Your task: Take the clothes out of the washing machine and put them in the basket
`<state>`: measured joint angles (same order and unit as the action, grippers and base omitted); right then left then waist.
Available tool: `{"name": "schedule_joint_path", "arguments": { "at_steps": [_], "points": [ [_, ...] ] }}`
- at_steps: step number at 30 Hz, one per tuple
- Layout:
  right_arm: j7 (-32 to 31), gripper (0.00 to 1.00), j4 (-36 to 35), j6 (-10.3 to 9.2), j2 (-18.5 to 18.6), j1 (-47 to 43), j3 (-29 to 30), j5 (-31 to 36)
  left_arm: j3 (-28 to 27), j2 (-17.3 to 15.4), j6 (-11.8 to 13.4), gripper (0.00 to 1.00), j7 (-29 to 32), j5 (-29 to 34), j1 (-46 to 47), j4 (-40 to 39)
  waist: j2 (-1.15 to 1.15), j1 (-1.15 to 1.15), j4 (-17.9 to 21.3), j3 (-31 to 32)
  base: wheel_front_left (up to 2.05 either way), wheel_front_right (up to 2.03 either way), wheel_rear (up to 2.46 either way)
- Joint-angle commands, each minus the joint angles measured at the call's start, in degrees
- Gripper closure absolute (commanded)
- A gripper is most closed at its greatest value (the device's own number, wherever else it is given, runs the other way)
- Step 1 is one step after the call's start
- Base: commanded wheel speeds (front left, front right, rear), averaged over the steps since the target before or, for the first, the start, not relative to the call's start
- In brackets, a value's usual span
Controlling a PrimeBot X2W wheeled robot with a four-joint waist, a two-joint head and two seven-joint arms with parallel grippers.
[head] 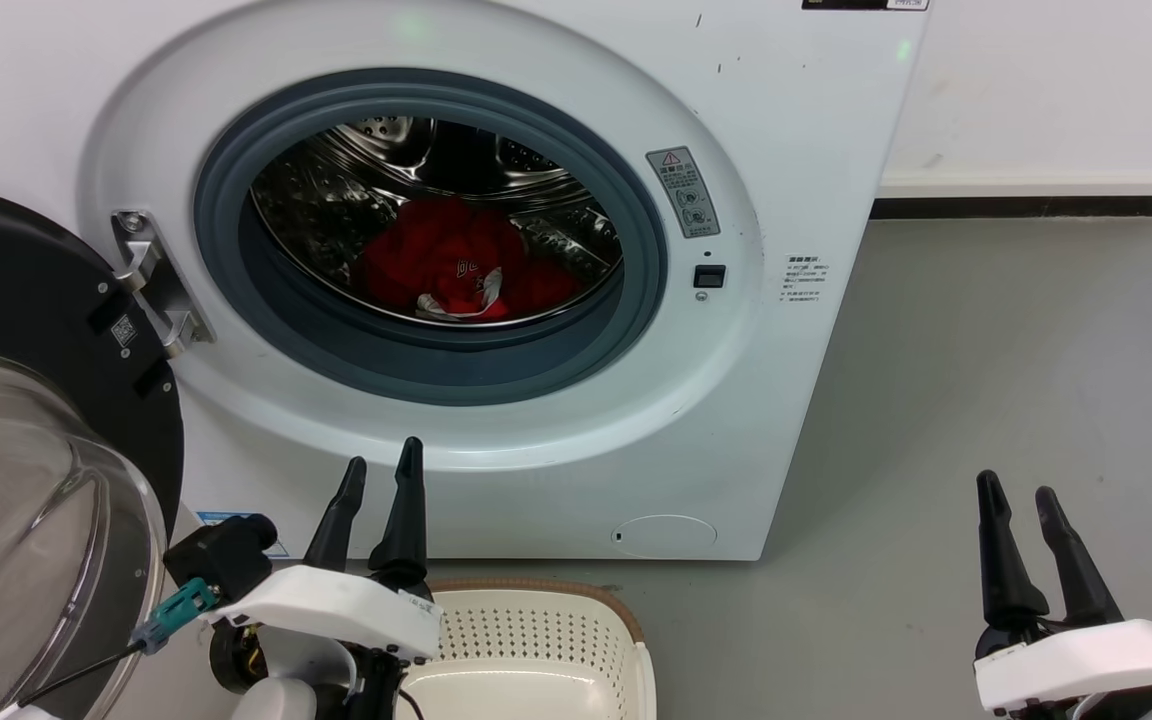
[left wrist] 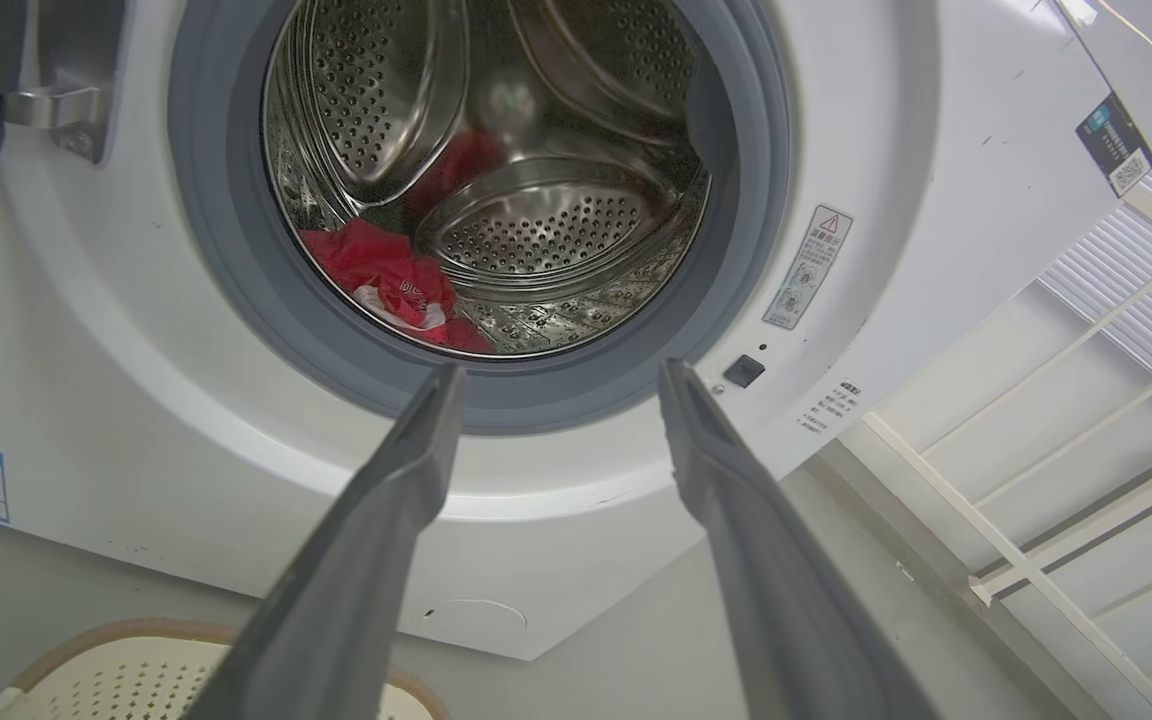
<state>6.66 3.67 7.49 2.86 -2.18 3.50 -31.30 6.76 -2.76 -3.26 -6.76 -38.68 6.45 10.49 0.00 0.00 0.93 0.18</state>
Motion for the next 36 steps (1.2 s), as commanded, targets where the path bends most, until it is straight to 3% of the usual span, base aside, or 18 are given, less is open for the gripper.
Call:
{"name": "schedule_joint_path", "arguments": {
  "at_steps": [1, 36],
  "points": [
    [0.51, 0.00, -0.72, 0.01, 0.07, 0.03, -0.05, 1.96, 0.21, -0.16, 0.28, 0.00, -0.49, 1.67, 1.60, -0.47, 0.00, 0.00, 0.04, 0.00, 0.00, 0.00, 0.00],
    [3.92, 0.00, -2.16, 0.00, 0.05, -1.97, -1.47, 22.46, 2.99, -0.16, 2.14, 0.00, -5.28, 21.68, 0.61, 0.75, 0.00, 0.00, -0.43, -0.30, 0.00, 0.00, 0.00]
  ]
}}
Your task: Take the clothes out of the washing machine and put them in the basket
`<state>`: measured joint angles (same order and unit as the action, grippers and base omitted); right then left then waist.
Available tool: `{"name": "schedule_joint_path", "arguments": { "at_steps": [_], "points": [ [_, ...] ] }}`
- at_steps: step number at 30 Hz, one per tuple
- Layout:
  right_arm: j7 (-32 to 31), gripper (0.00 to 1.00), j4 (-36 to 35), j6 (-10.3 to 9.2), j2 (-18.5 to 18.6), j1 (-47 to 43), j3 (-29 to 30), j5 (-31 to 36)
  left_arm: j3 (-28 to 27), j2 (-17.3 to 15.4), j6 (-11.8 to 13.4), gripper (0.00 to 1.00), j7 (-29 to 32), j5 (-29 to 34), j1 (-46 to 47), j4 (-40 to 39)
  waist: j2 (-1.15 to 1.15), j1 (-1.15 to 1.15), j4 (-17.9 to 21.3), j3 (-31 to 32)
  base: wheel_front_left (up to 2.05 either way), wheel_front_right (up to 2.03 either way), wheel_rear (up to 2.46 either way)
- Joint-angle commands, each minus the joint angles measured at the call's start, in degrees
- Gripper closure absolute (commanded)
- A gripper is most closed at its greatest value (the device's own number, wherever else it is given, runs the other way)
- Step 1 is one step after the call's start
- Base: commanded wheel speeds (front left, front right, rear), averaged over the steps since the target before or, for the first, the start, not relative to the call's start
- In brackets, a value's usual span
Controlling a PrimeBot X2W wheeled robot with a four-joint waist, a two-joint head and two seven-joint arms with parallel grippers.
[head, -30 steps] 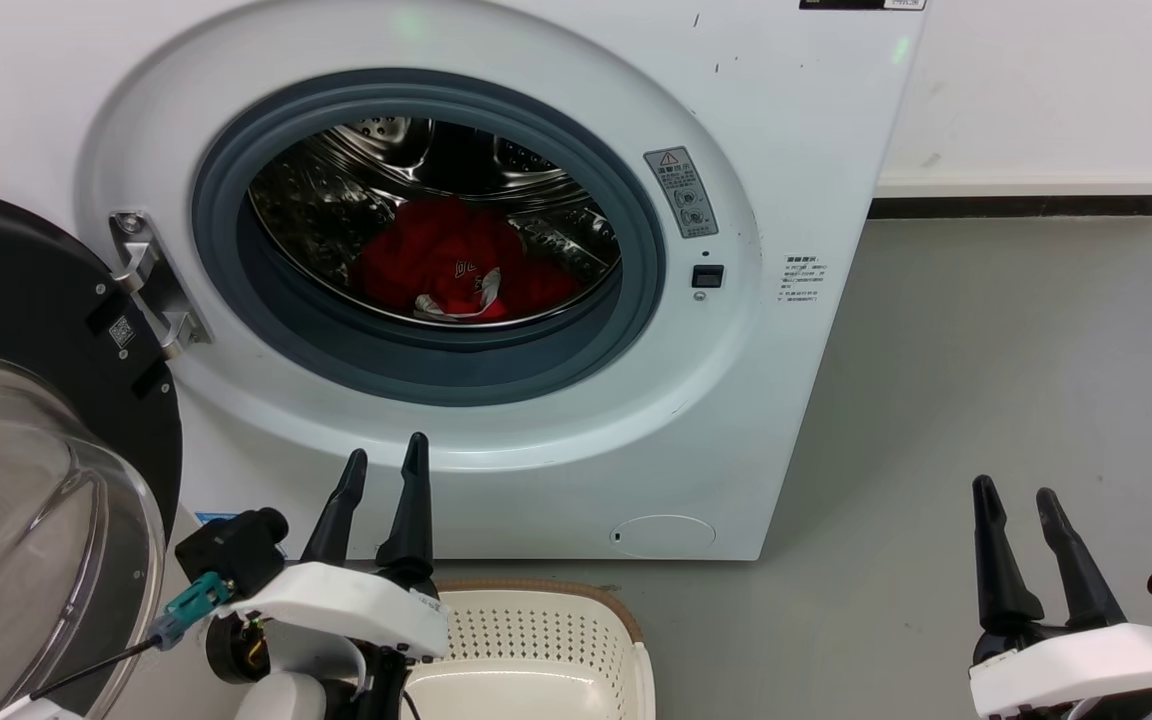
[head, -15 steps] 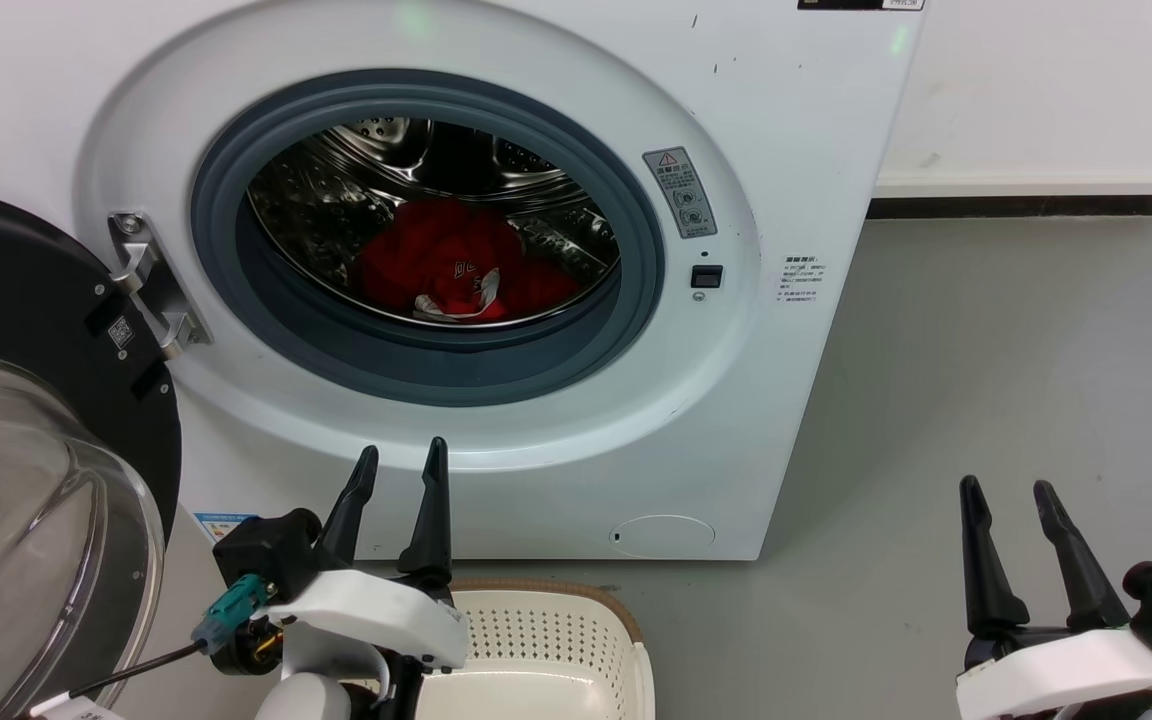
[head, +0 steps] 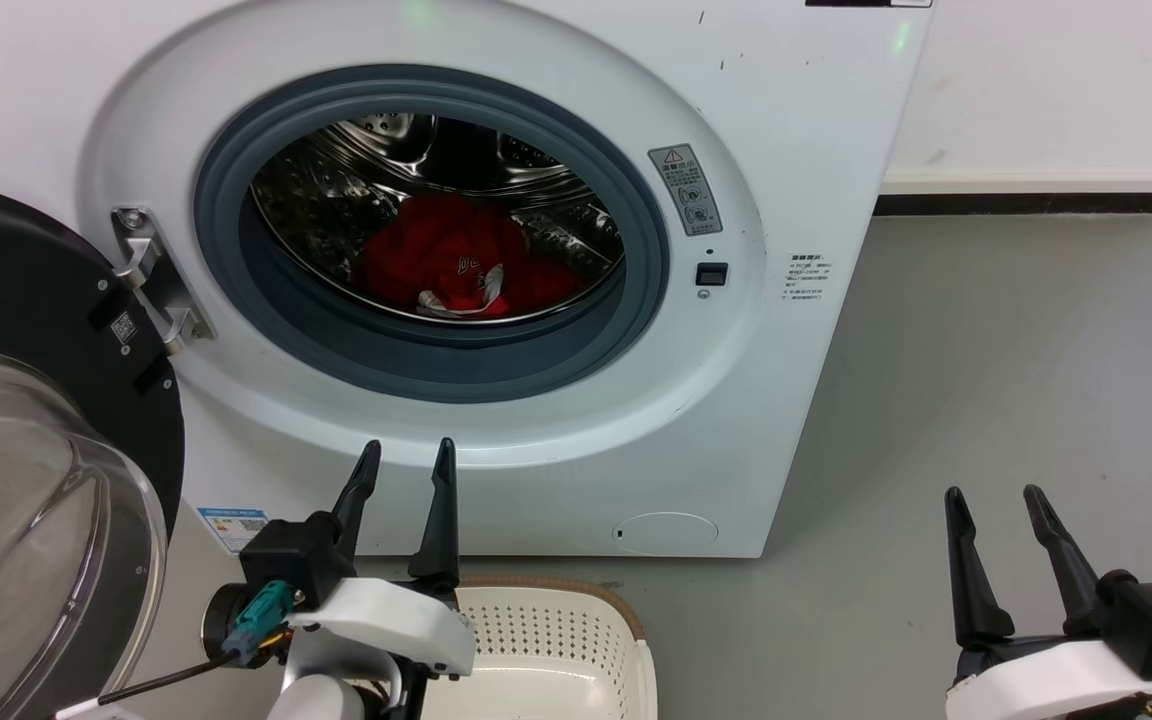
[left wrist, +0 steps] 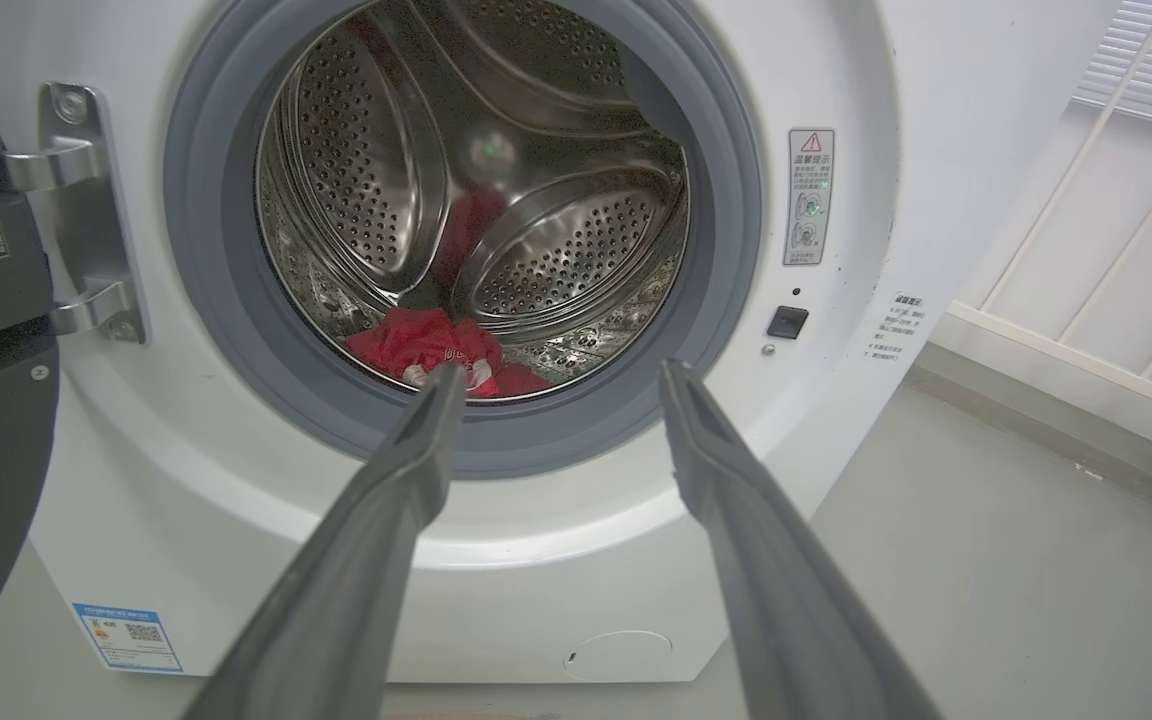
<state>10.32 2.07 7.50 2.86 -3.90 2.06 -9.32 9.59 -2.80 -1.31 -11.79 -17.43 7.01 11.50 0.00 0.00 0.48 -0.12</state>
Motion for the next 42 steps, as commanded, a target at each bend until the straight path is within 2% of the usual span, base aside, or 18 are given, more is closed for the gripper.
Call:
{"name": "schedule_joint_path", "arguments": {
  "at_steps": [1, 21, 30, 42],
  "points": [
    [0.29, 0.00, -0.57, -0.01, 0.05, -0.30, -0.01, 0.97, 0.23, -0.13, 0.25, 0.00, -0.36, 0.92, -0.05, -0.26, 0.00, 0.00, -0.01, -0.01, 0.00, 0.00, 0.00],
    [1.54, 0.00, -0.87, -0.02, 0.03, -1.27, 0.42, 10.20, 2.67, -0.13, 1.27, 0.00, -2.63, 8.56, -0.34, 0.55, 0.00, 0.00, 0.11, 0.04, 0.00, 0.00, 0.00],
    [2.31, 0.00, -1.18, -0.02, 0.02, -2.02, 0.41, 13.59, 3.02, -0.13, 2.46, 0.00, -3.53, 11.18, -0.41, 1.04, 0.00, 0.00, 0.20, 0.05, 0.00, 0.00, 0.00],
    [2.02, 0.00, -0.54, -0.02, 0.02, -1.43, 1.49, 12.36, 2.52, -0.12, 4.00, 0.00, -3.43, 9.66, -1.80, 0.27, 0.00, 0.00, -0.08, -0.15, 0.00, 0.00, 0.00]
  ]
}}
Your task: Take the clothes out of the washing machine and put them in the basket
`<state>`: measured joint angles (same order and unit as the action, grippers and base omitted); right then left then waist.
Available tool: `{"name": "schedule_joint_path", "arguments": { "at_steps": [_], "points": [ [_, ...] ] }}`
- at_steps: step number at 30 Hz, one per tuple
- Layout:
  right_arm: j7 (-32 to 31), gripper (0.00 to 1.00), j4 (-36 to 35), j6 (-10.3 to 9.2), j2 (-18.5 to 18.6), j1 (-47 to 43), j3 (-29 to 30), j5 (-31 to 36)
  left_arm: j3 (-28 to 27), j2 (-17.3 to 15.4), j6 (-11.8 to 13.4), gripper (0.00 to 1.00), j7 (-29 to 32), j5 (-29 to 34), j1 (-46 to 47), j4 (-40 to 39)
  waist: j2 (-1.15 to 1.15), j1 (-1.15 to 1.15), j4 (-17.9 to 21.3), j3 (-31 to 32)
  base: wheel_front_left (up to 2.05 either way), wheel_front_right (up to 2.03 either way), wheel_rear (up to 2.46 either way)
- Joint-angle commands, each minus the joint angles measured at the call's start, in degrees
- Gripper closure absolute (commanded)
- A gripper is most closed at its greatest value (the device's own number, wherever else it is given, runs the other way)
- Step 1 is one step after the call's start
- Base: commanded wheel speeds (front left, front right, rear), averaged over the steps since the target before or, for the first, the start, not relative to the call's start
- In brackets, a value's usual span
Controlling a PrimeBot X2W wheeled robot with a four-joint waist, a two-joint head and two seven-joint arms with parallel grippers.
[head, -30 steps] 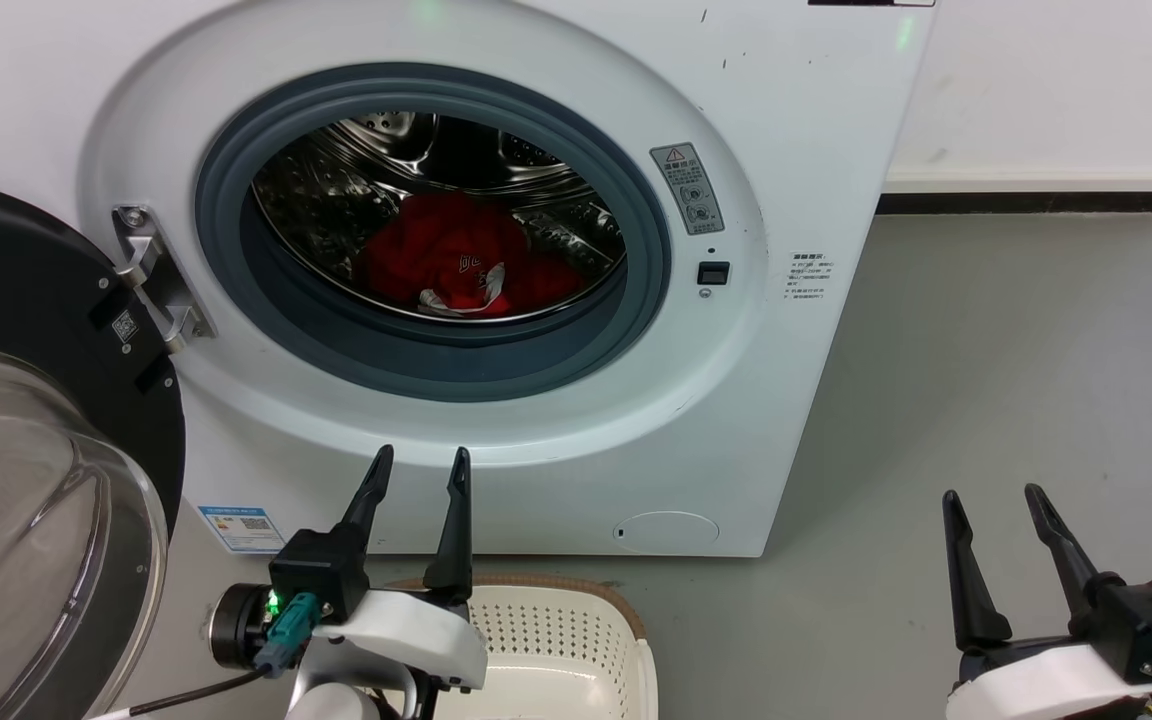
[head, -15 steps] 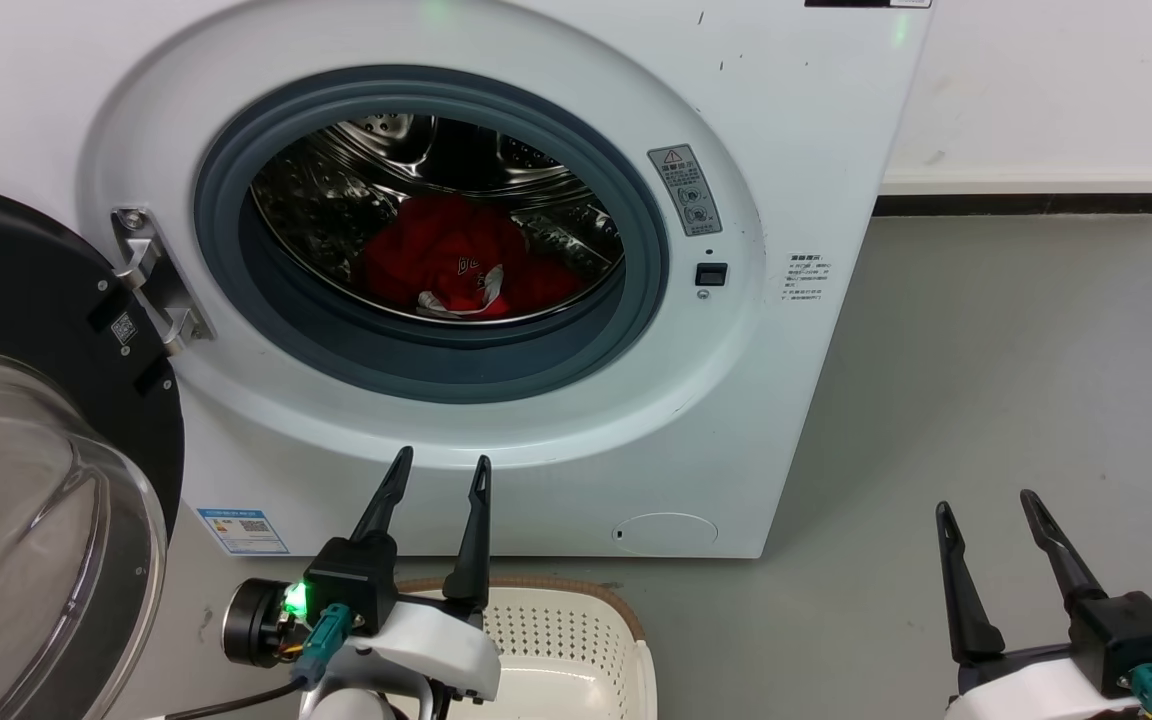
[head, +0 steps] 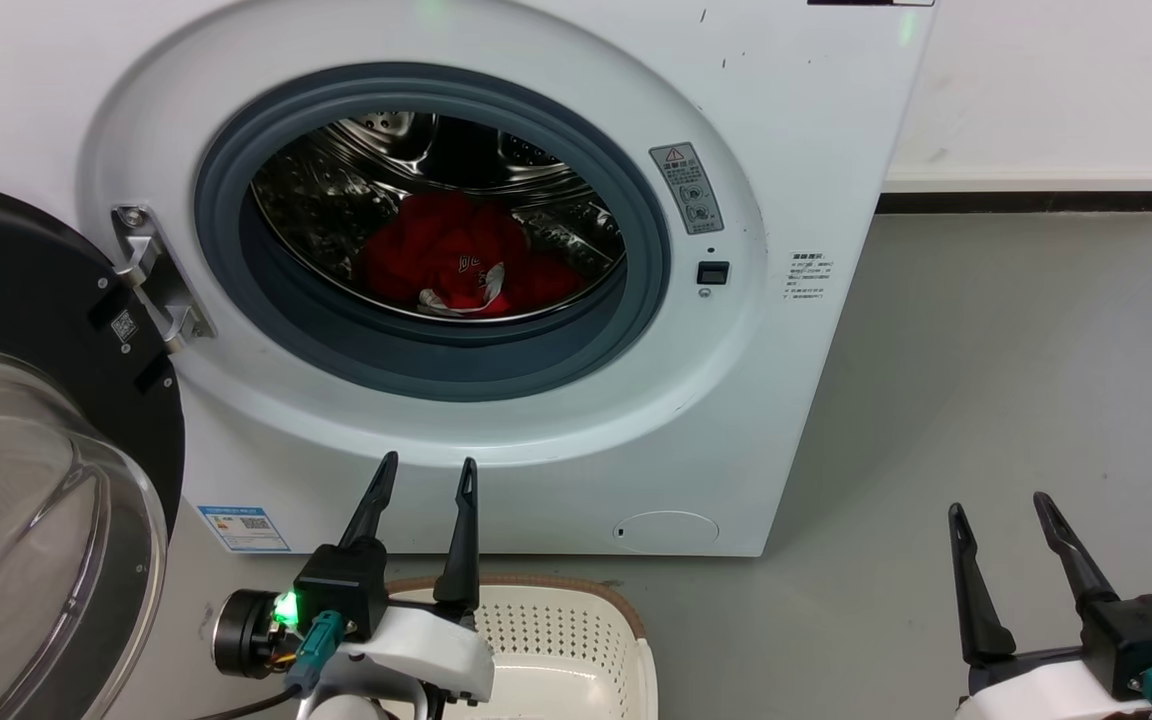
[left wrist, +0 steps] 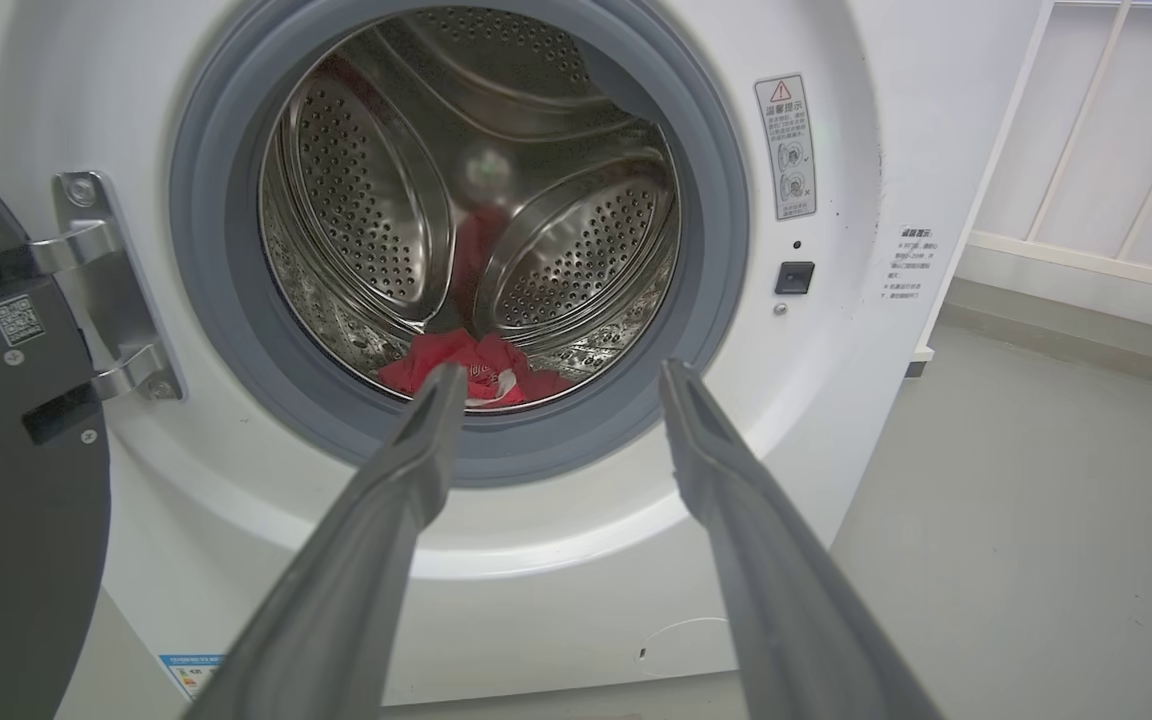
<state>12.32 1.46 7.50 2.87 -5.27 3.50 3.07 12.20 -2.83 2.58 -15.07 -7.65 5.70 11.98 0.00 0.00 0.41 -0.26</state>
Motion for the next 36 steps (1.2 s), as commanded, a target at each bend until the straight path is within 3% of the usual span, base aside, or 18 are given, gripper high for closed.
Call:
{"name": "schedule_joint_path", "arguments": {
  "at_steps": [1, 19, 36],
  "points": [
    [0.04, 0.00, 0.09, -0.02, 0.01, 0.02, 0.10, -0.10, -0.10, -0.09, 0.27, 0.00, -0.15, -0.15, -0.59, -0.27, 0.00, 0.00, -0.04, -0.03, 0.00, 0.00, 0.00],
    [-0.11, 0.00, -1.28, -0.02, 0.00, 1.17, 0.18, -0.96, -0.08, -0.09, 1.10, 0.00, -0.15, -0.37, 1.00, -0.74, 0.00, 0.00, -0.97, -2.68, 0.00, 0.00, 0.00],
    [0.52, 0.00, -5.73, -0.02, -0.01, 11.28, -3.60, -2.51, -5.49, -0.46, 3.12, 0.00, -0.14, 1.94, 22.91, 6.14, 0.00, 0.00, 2.59, -24.87, 0.00, 0.00, 0.00]
  ]
}}
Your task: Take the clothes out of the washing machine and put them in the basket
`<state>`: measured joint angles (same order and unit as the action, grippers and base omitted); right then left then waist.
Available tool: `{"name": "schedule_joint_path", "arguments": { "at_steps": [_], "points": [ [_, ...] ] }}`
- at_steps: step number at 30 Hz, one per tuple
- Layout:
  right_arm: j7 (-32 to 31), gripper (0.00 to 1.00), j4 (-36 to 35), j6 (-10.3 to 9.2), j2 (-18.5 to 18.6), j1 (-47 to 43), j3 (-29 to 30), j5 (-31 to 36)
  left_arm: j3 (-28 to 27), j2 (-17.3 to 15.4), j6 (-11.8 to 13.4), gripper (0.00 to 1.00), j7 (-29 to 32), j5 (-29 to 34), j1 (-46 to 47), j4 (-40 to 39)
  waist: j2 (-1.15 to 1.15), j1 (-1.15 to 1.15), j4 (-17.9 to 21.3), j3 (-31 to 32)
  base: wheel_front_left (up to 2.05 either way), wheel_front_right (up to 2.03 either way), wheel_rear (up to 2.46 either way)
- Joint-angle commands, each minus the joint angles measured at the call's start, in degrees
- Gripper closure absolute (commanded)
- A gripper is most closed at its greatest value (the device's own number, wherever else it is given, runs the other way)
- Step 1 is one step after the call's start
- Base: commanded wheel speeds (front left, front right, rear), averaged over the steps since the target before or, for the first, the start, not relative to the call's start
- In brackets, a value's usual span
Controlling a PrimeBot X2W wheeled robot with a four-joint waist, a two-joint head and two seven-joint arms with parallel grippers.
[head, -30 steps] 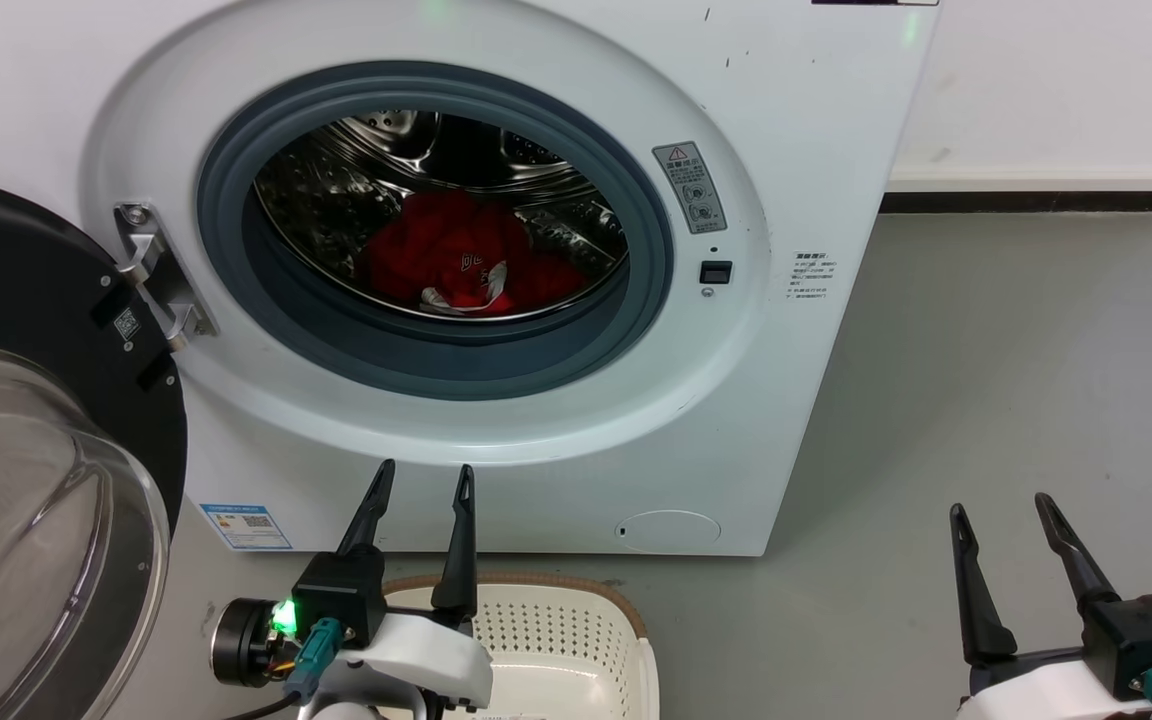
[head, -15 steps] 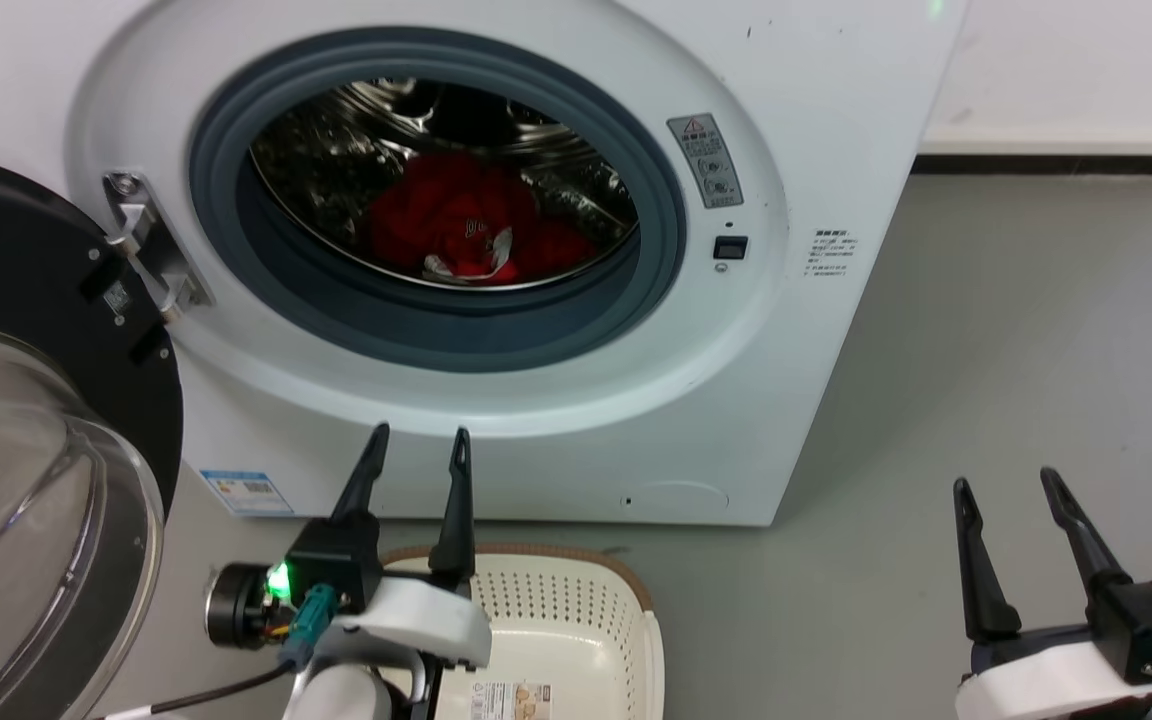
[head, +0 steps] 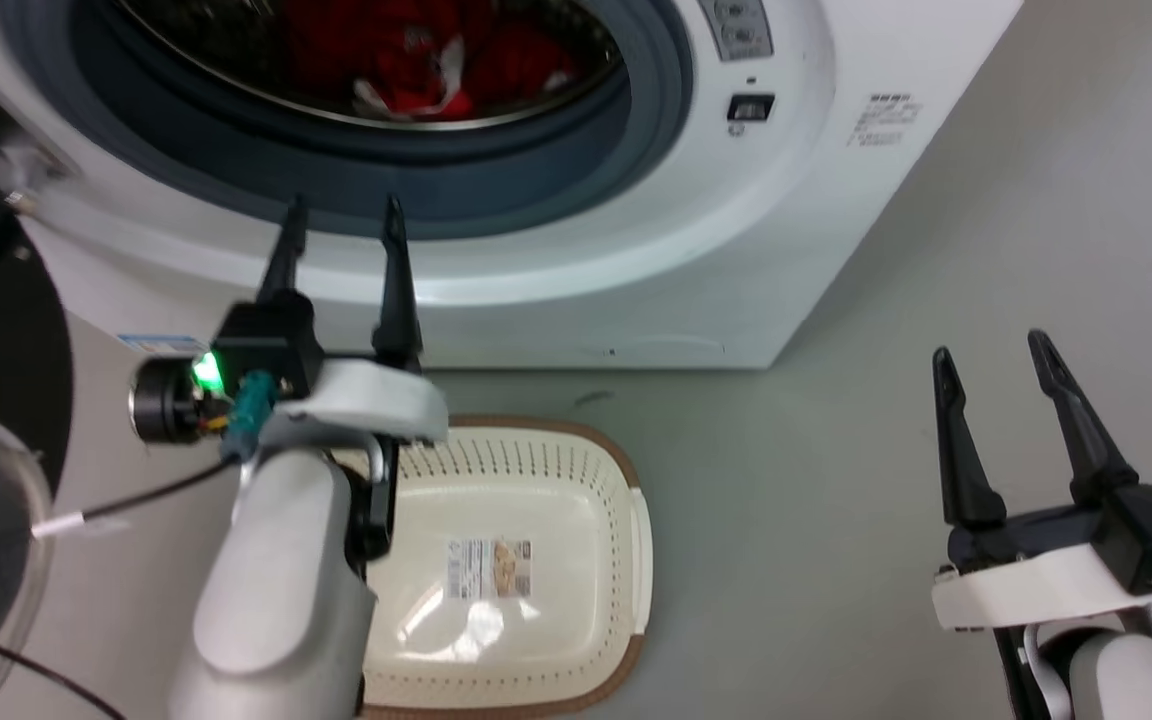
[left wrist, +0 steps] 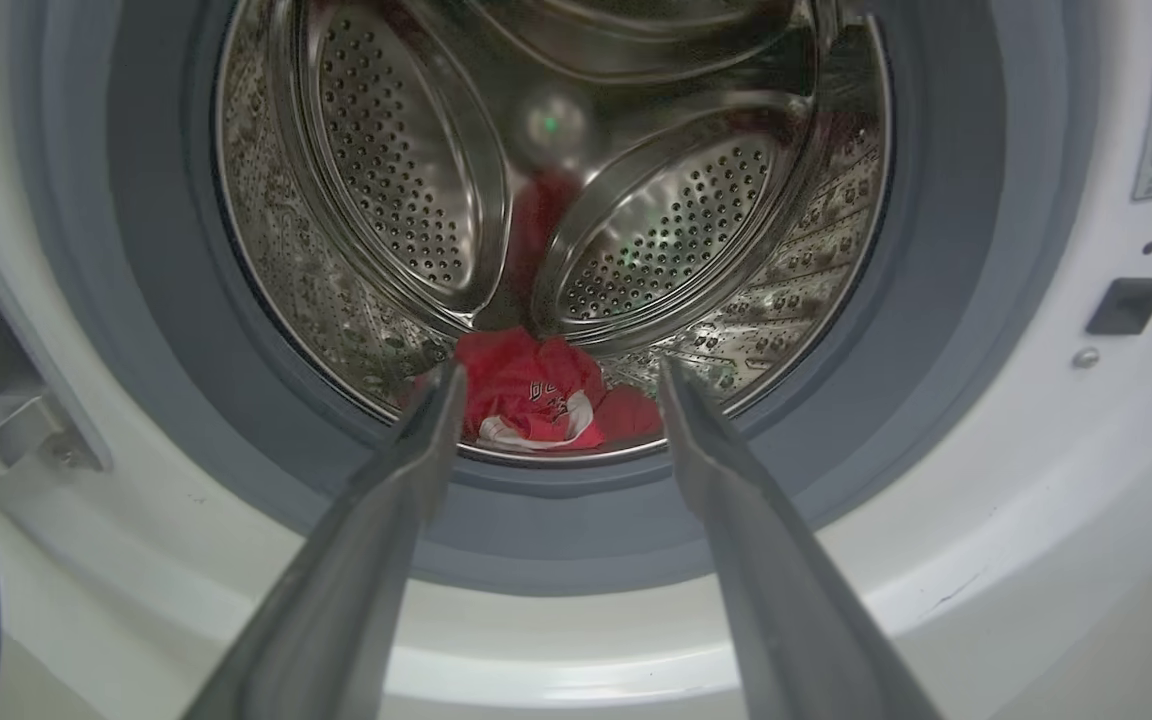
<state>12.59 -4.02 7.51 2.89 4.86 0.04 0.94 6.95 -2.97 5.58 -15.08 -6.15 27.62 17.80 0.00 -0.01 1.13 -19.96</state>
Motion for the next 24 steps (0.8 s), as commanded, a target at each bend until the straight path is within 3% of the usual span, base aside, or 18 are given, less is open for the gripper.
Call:
{"name": "schedule_joint_path", "arguments": {
  "at_steps": [1, 8, 16, 24],
  "points": [
    [0.52, 0.00, -0.08, -0.03, -0.03, 1.86, -0.40, -0.59, -0.74, -0.45, 0.15, 0.00, -0.13, 0.57, 2.84, 1.08, 0.00, 0.01, 2.28, -6.42, 0.00, 0.00, 0.00],
    [1.66, 0.00, 1.44, -0.04, -0.05, 6.16, -2.28, -2.12, -3.32, -3.30, -0.43, 0.00, -0.13, 1.51, 14.58, 9.04, 0.00, 0.01, 5.47, -13.59, 0.00, 0.00, 0.00],
    [2.42, 0.00, 4.13, -0.04, -0.06, 9.27, -4.16, -4.47, -4.66, -7.21, -1.42, 0.00, 0.17, 1.38, 27.55, 20.67, 0.00, 0.01, 8.81, -17.34, 0.00, 0.00, 0.00],
    [2.67, 0.00, 5.96, -0.04, -0.07, 11.29, -6.73, -7.92, -3.16, -12.56, -2.83, 0.00, 7.15, 3.41, 42.59, 32.20, 0.00, 0.01, 12.98, -19.46, 0.00, 0.00, 0.00]
  ]
}}
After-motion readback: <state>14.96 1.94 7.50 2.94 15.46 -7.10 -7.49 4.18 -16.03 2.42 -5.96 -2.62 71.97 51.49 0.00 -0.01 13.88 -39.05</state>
